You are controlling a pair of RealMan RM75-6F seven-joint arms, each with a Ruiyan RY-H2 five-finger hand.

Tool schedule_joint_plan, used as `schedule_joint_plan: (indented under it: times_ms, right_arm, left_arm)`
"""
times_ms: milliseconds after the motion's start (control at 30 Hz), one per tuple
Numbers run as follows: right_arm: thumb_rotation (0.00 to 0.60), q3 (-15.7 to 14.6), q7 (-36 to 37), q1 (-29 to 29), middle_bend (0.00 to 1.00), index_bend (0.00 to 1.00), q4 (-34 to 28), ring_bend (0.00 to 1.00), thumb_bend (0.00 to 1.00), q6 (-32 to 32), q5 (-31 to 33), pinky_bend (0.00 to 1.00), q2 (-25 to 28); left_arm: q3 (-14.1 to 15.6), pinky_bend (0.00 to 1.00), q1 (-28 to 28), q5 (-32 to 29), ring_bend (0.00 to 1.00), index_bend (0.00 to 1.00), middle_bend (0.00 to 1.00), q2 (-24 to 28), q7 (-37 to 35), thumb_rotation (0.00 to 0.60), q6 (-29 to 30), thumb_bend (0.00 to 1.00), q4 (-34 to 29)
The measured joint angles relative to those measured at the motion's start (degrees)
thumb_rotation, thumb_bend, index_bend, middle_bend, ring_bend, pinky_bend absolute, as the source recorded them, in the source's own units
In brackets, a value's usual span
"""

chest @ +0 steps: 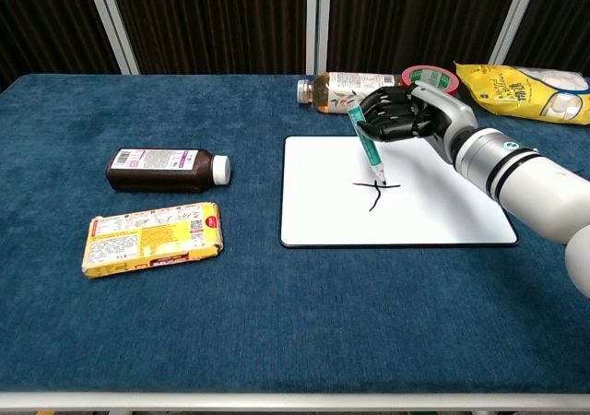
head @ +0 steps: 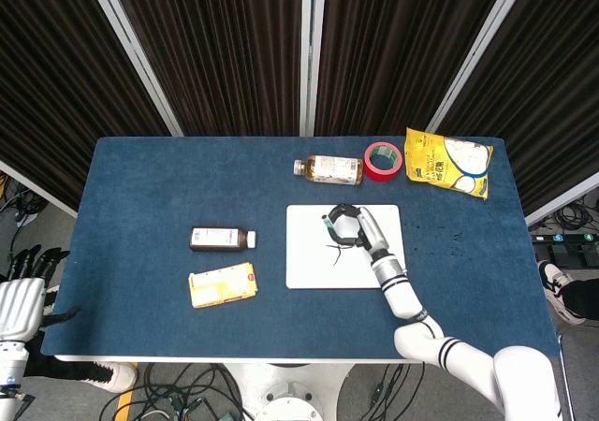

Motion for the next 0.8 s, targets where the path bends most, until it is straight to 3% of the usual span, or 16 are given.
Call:
schedule_joint_plan:
  times_ms: [200, 367, 567, 800]
  right_arm:
    - [0.6, -1.04, 0.23, 0.23, 0.56, 0.55, 0.78, 0.28, 0.6, -0.63, -0.7, 0.12, -0.32]
    - [0.6, -3.28, 0.15, -1.49, 0.56, 0.55, -2.07, 0.28, 0.6, -0.23, -2.06, 0.07, 1.88]
    - [0.6, -5.9, -1.3, -4.6, 0.56, 0.55, -9.68, 0.28, 0.6, 1.4, -3.5, 0.05, 7.98]
    - [0.6, -4.15, -4.92, -7.07, 0.56, 0.55, -18.01, 0.28, 0.6, 6.51, -3.22, 0.05, 16.1]
  left_arm:
    - [-0.02, 0.02, 0.01, -0.12, 0.02, 0.18, 0.13, -0.1, -0.04, 0.6, -0.05, 0.07, 0.12]
    - [0.05, 0.02, 0.06, 0.02, 0.02, 0.18, 0.13, -0.21, -0.18, 0.6, 0.03, 0.07, 0.31]
    - [0.01, 0.02, 0.04, 0.32, 0.02, 0.18, 0.13, -0.38, -0.37, 0.6, 0.32, 0.07, 0.48]
    - [-0.07, 0.02, 0.15, 0.58, 0.02, 0.18, 0.13, -0.34, -0.74, 0.6, 0.79, 0.07, 0.57]
